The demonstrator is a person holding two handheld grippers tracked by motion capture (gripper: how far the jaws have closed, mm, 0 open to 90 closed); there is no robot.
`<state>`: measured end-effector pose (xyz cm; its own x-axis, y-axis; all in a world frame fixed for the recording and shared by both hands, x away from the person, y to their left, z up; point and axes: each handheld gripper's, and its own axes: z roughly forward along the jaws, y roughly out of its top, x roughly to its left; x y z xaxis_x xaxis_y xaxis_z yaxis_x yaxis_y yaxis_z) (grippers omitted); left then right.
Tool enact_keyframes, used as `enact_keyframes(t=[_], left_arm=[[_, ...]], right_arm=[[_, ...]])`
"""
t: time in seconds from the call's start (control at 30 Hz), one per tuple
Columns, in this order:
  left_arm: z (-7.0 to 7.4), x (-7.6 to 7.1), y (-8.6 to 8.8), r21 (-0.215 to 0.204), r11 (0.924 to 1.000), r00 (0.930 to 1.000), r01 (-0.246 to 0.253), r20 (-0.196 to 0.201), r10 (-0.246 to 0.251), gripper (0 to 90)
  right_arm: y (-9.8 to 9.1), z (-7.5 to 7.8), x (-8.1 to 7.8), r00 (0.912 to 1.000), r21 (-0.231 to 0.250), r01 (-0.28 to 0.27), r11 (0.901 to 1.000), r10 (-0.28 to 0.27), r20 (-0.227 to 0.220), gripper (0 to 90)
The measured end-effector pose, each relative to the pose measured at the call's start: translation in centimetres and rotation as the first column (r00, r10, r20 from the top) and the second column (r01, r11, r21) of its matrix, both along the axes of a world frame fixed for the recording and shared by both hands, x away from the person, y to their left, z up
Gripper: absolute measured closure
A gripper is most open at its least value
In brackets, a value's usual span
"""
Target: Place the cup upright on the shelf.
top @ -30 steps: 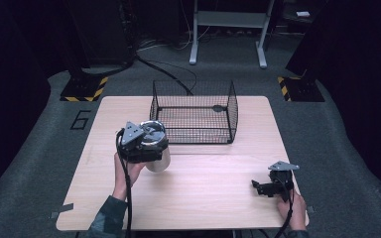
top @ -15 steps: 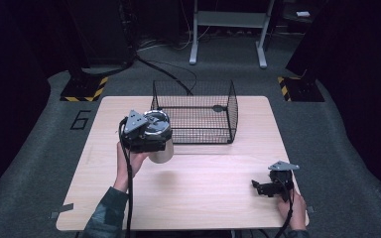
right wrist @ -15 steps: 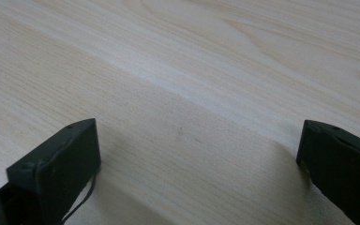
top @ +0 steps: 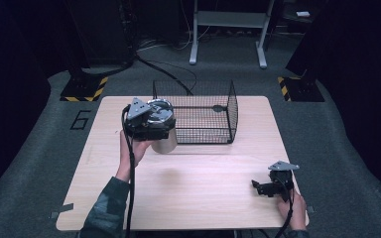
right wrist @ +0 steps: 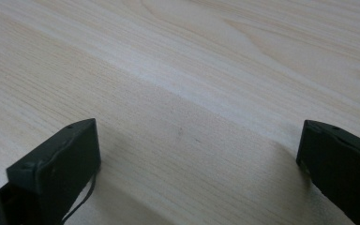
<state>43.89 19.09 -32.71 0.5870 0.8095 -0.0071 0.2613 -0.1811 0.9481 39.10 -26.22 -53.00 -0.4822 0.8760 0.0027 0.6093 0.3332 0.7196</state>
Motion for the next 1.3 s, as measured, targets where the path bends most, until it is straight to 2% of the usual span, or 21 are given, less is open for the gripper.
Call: enact_keyframes(t=[0.27,0.3,0.47,0.83,1.03,1.17,1.3], left_arm=[[0.8,1.2,-1.2,0.016,0.9998,0.9999,0.008,0.009,-0.008,4.1],[1.1,1.6,-1.5,0.035,0.9993,0.9999,0.013,0.009,-0.013,4.1],[1.5,2.4,-2.2,0.062,0.9981,0.9999,0.001,0.014,-0.002,4.0],[2.4,5.3,-3.3,0.053,0.9984,0.9997,-0.022,0.008,0.021,4.0],[2.5,6.5,-3.8,0.049,0.9981,0.9993,-0.037,0.004,0.037,4.0],[2.5,7.5,-4.0,0.017,0.9992,0.9991,-0.037,-0.018,0.037,4.0],[2.3,8.2,-4.3,0.014,0.9982,0.9982,-0.058,-0.018,0.058,4.0]], right_arm=[[0.0,0.0,0.0,1.0,-0.001,-0.001,1.0,0.001,0.0,0.0],[0.0,0.0,0.0,1.0,0.0,0.0,1.0,0.0,0.0,0.0],[0.0,0.0,0.0,1.0,0.0,0.0,1.0,0.0,0.0,0.0],[0.0,0.0,0.0,1.0,0.0,0.0,1.0,0.0,0.0,0.0],[0.0,0.0,0.0,1.0,0.0,-0.001,1.0,0.001,0.0,0.0],[0.0,0.0,0.0,1.0,0.0,-0.001,1.0,0.001,0.0,0.0],[0.0,0.0,0.0,1.0,0.0,0.0,1.0,0.0,0.0,0.0]])
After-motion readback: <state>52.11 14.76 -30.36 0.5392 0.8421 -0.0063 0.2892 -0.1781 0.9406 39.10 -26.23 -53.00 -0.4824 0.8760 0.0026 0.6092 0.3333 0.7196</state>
